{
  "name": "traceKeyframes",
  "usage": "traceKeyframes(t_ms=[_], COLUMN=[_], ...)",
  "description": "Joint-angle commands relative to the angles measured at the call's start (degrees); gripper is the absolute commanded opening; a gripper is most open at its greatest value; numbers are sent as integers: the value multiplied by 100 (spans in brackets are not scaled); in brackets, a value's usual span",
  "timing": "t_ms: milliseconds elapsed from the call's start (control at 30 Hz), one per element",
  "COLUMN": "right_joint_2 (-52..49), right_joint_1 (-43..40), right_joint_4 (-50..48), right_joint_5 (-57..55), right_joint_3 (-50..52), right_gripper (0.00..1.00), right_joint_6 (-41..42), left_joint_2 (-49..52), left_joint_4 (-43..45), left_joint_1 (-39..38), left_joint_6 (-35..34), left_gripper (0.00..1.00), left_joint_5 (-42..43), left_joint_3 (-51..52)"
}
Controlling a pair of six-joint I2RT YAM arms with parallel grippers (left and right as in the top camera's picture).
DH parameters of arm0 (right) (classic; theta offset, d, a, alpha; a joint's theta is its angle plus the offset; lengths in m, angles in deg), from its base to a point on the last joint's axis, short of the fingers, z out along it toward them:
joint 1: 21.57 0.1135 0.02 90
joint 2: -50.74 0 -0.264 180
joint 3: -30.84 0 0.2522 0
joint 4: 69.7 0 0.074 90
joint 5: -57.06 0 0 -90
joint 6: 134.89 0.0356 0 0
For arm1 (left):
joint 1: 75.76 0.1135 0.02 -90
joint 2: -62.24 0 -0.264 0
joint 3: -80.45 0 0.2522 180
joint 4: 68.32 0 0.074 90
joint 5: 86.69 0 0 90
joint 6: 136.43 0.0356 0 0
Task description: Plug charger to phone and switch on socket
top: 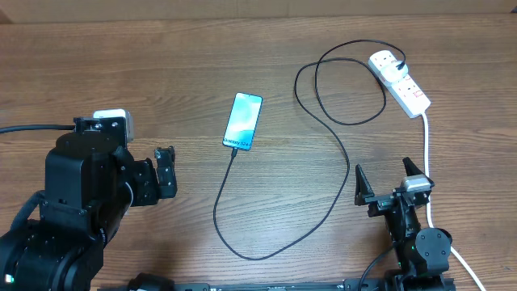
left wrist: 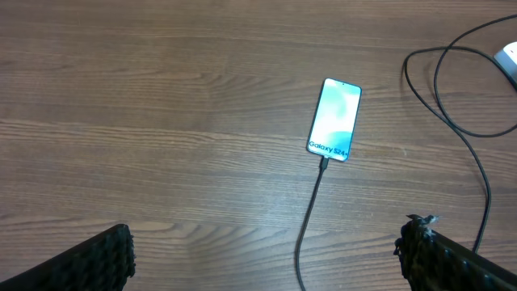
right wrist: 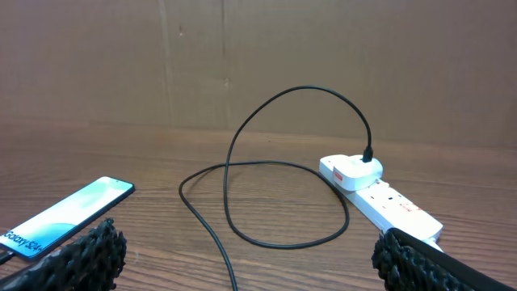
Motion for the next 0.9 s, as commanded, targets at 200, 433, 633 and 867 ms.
traceKeyframes(t_ms=[200,433,633,867], right_joint_2=[68,68,68,68], right_joint_1=[11,11,11,11], right_joint_4=[-11,-11,-13,-20], right_joint_5=[-162,-162,-144,-140], right_joint_3=[57,57,57,57], right_gripper=[100,100,100,100], right_joint_6=[140,87,-214,-308], left_joint_2=[-11,-11,-11,-11], left_joint_4=[17,17,17,17], left_joint_1=[-37,-37,-37,-37], left_joint_6=[-98,-98,-98,-98], left_gripper=[99,100,100,99], left_joint_5=[-79,-79,-79,-79], left_joint_3=[-24,-24,-24,-24])
